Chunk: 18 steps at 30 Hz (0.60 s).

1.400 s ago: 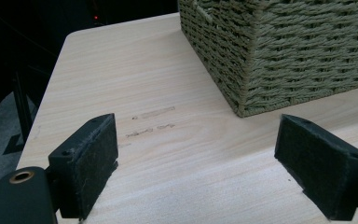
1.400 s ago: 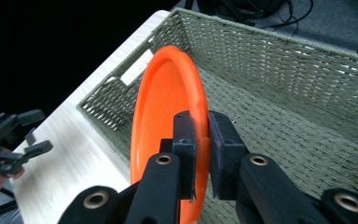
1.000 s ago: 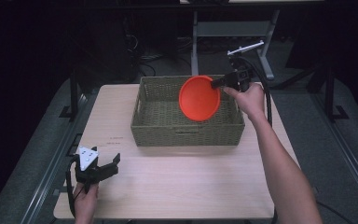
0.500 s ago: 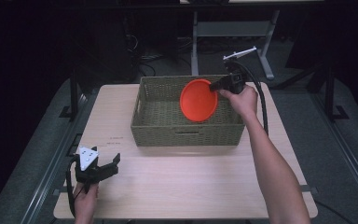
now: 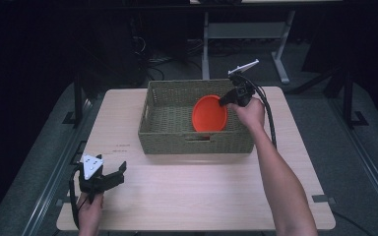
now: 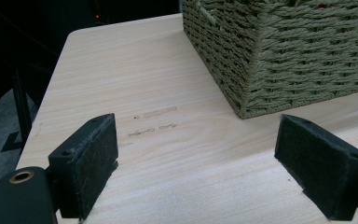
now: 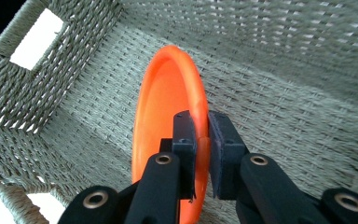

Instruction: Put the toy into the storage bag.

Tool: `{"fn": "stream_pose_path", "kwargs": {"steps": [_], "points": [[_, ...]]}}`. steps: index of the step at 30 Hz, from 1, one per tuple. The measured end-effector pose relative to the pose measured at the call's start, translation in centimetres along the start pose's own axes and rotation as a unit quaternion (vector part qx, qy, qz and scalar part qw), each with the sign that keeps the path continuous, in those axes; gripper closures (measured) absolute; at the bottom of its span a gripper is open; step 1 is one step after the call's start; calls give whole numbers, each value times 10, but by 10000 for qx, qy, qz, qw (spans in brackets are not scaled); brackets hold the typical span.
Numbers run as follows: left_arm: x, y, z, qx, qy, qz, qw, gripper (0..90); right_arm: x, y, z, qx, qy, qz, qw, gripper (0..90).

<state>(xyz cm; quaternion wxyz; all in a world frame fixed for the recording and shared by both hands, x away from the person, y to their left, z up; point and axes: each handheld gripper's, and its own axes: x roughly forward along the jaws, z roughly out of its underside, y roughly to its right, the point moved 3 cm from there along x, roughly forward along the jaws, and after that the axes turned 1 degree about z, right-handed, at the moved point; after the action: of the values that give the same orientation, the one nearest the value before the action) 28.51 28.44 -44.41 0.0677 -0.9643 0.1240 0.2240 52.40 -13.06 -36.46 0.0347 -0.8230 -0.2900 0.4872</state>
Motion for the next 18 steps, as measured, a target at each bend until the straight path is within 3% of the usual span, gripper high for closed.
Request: {"fn": "stream_pose_path", "kwargs": {"steps": [4, 11, 18], "points": [[0, 0, 0, -82, 46, -6, 10000, 128, 6, 2, 2, 43, -76, -21, 10000, 819], [0, 1, 0, -71, 46, 1, 10000, 128, 17, 6, 7, 3, -319, 154, 9994, 817], [0, 1, -1, -74, 34, -6, 10000, 128, 17, 11, 9, 95, -396, 137, 9991, 811]]}}
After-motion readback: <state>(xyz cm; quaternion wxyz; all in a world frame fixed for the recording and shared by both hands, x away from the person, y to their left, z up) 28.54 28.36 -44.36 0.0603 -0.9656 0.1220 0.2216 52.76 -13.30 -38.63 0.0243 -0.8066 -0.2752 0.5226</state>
